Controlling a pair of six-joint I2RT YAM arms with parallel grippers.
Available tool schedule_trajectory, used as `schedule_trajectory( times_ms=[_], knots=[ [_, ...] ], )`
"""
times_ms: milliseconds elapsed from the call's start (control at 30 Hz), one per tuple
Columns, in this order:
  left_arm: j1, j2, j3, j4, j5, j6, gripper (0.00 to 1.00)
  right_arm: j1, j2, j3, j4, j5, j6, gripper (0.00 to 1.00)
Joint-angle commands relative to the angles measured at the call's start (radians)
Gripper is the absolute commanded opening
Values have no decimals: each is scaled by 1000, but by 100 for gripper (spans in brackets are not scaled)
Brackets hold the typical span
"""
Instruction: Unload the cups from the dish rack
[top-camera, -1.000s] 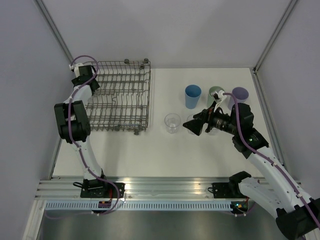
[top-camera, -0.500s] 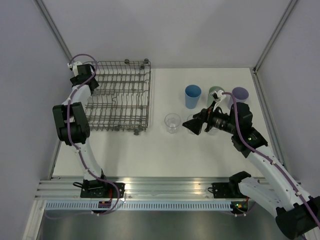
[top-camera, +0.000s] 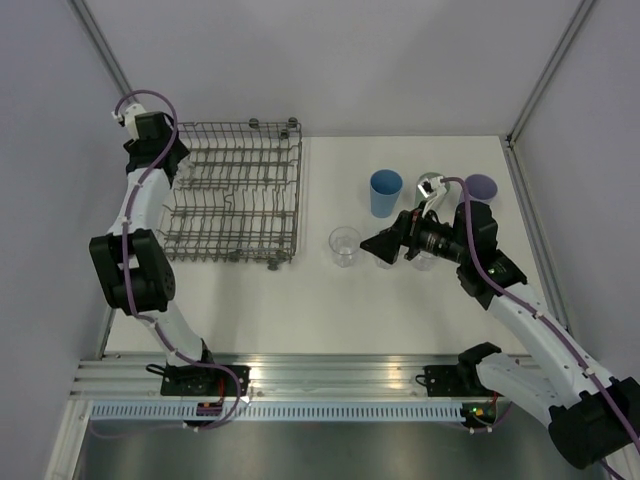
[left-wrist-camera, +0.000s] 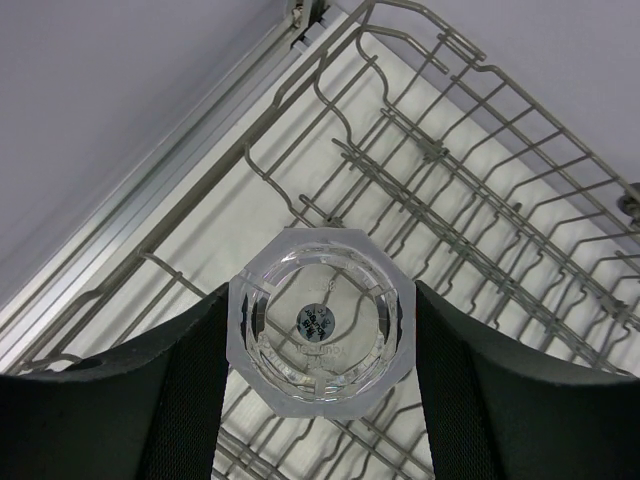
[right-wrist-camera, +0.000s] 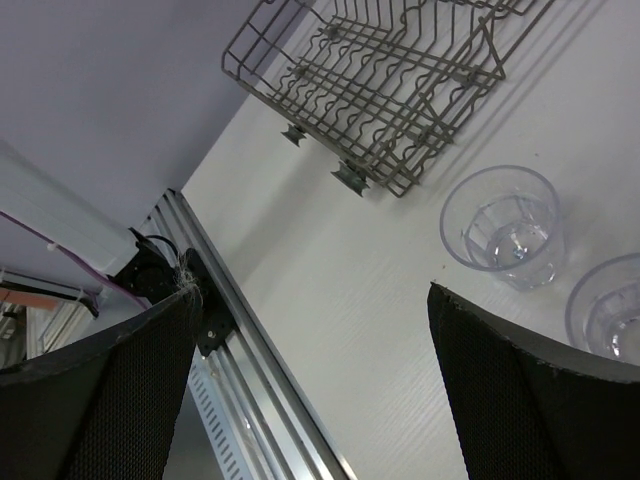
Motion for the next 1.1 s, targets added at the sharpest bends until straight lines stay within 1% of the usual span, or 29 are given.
schedule_trajectory(
  times_ms=[0, 167, 267, 300, 367, 400, 433, 467, 500, 533, 567, 600, 633, 733, 767, 833, 867, 900, 933, 967, 1000, 1033, 1067],
  knots=[
    [-9, -75, -13, -15, 55, -93, 2, -3, -7, -26, 148, -66, 132, 98],
    [-9, -107, -62, -15, 75, -130, 2, -4, -45, -5, 90, -18, 119, 98],
    [-10, -151, -106, -20, 99, -159, 2, -4, -63, 15, 81, -12, 123, 98],
    [-9, -192, -122, -20, 109, -172, 2, -4, -65, 18, 82, -14, 128, 98],
    [-9, -237, -178, -19, 147, -218, 2, -3, -71, 12, 108, -31, 175, 98],
    [-12, -292, -220, -19, 164, -238, 2, -4, -74, 5, 164, -38, 203, 98],
    [-12, -317, -238, -17, 185, -272, 2, -3, -76, -8, 202, -47, 273, 98],
    [-16, -349, -257, -17, 223, -287, 2, -4, -76, -35, 246, -58, 307, 98],
    [-22, -375, -296, -17, 242, -304, 2, -4, -76, -50, 325, -64, 347, 98],
    [-27, -433, -317, -11, 267, -320, 2, -4, -76, -66, 364, -64, 379, 98],
    [-33, -462, -338, -9, 312, -356, 2, -4, -76, -90, 422, -63, 433, 98],
    [-39, -487, -388, 6, 346, -373, 2, -4, -74, -101, 446, -54, 456, 98],
    [-47, -539, -413, 49, 395, -384, 2, -4, -74, -110, 467, -51, 474, 98],
    [-68, -596, -478, 72, 523, -455, 2, -1, -74, -136, 564, -74, 542, 97],
    [-71, -627, -495, 87, 591, -478, 2, -3, -76, -146, 593, -72, 553, 97],
    [-90, -656, -560, 147, 668, -548, 2, -1, -82, -146, 596, -60, 553, 96],
    [-107, -683, -596, 179, 746, -600, 2, -1, -82, -144, 596, -57, 551, 96],
    [-119, -694, -616, 208, 747, -623, 2, -3, -82, -144, 596, -54, 548, 95],
    [-130, -706, -633, 234, 800, -649, 2, -1, -80, -146, 595, -51, 548, 95],
    [-137, -723, -649, 276, 823, -682, 2, -3, -80, -147, 590, -49, 547, 95],
    [-175, -734, -689, 334, 846, -711, 2, -3, -77, -147, 587, -49, 542, 94],
    [-191, -742, -709, 371, 875, -766, 2, -3, -76, -153, 587, -46, 542, 94],
    [-211, -749, -723, 394, 879, -788, 2, -1, -74, -158, 588, -43, 542, 93]
  ],
)
